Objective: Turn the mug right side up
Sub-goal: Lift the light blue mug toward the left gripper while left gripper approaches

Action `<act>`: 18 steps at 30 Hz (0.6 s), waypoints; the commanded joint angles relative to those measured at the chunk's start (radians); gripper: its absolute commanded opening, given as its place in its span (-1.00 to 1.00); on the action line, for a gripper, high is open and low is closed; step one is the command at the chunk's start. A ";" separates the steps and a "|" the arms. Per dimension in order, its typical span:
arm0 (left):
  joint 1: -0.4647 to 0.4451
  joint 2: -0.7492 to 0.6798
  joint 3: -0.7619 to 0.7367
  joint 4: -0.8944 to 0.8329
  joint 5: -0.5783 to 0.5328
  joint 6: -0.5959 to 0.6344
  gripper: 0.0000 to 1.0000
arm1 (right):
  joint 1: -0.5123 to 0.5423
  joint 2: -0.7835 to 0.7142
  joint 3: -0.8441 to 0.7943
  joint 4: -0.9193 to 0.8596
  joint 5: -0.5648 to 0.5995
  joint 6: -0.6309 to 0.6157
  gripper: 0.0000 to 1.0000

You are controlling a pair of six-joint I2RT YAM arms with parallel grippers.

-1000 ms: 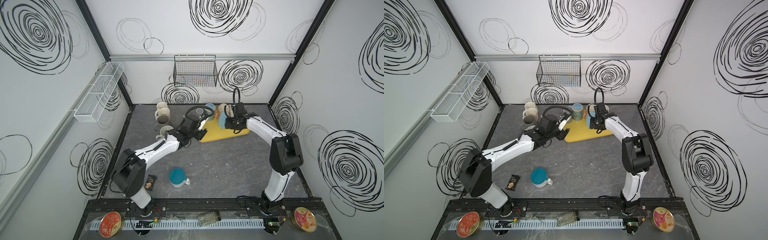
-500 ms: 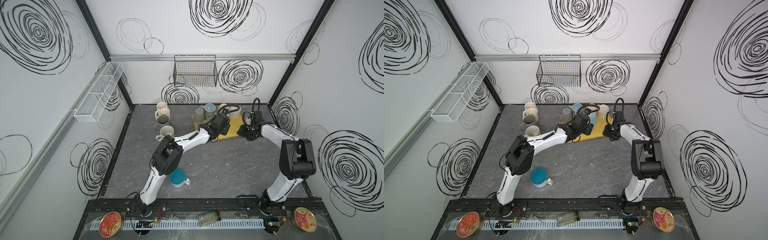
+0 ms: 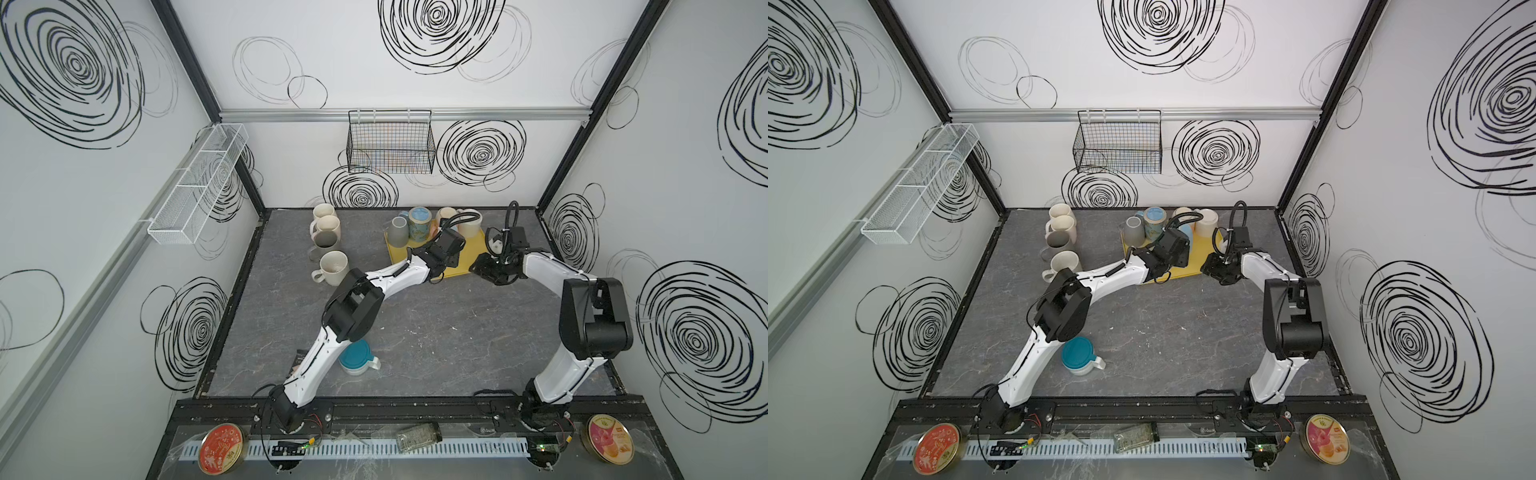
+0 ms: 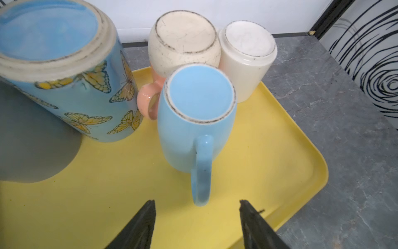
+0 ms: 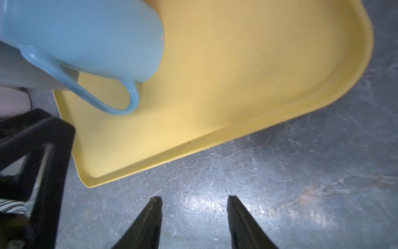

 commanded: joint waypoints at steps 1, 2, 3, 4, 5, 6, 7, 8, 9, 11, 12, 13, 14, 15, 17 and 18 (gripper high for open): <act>0.018 0.043 0.056 0.012 -0.017 -0.047 0.31 | 0.000 0.008 -0.013 0.032 -0.027 0.008 0.05; 0.019 0.054 0.068 0.013 -0.015 -0.043 0.32 | 0.001 0.008 -0.012 0.036 -0.029 0.010 0.05; 0.020 0.063 0.079 0.015 -0.015 -0.040 0.32 | 0.002 0.009 -0.012 0.036 -0.031 0.011 0.05; 0.022 0.075 0.092 0.014 -0.014 -0.036 0.32 | 0.002 0.012 -0.011 0.036 -0.034 0.011 0.05; 0.023 0.085 0.105 0.013 -0.009 -0.032 0.32 | 0.002 0.014 -0.010 0.035 -0.036 0.012 0.05; 0.024 0.093 0.114 0.010 -0.003 -0.030 0.30 | 0.002 0.016 -0.009 0.034 -0.037 0.012 0.04; 0.025 0.098 0.122 0.003 0.012 -0.028 0.26 | 0.002 0.018 -0.008 0.032 -0.037 0.011 0.04; 0.028 0.098 0.127 -0.004 0.028 -0.028 0.19 | 0.003 0.016 -0.008 0.030 -0.037 0.012 0.05; 0.031 0.096 0.128 -0.007 0.038 -0.028 0.13 | 0.003 0.015 -0.008 0.027 -0.034 0.012 0.04; 0.035 0.089 0.120 -0.021 0.051 -0.021 -0.05 | 0.004 0.010 -0.016 0.033 -0.030 0.011 0.05; 0.035 0.085 0.117 -0.024 0.058 -0.016 -0.14 | 0.005 0.009 -0.018 0.036 -0.031 0.013 0.05; 0.037 0.081 0.112 -0.028 0.064 -0.008 -0.23 | 0.005 0.008 -0.023 0.038 -0.031 0.014 0.04; 0.037 0.076 0.108 -0.033 0.068 -0.004 -0.32 | 0.007 0.008 -0.025 0.041 -0.032 0.017 0.04; 0.039 0.070 0.101 -0.036 0.070 0.002 -0.40 | 0.009 0.008 -0.026 0.040 -0.033 0.020 0.04; 0.040 0.054 0.080 -0.035 0.073 0.011 -0.57 | 0.016 0.008 -0.026 0.042 -0.030 0.025 0.04; 0.039 0.042 0.070 -0.036 0.074 0.016 -0.62 | 0.020 0.008 -0.027 0.042 -0.030 0.025 0.04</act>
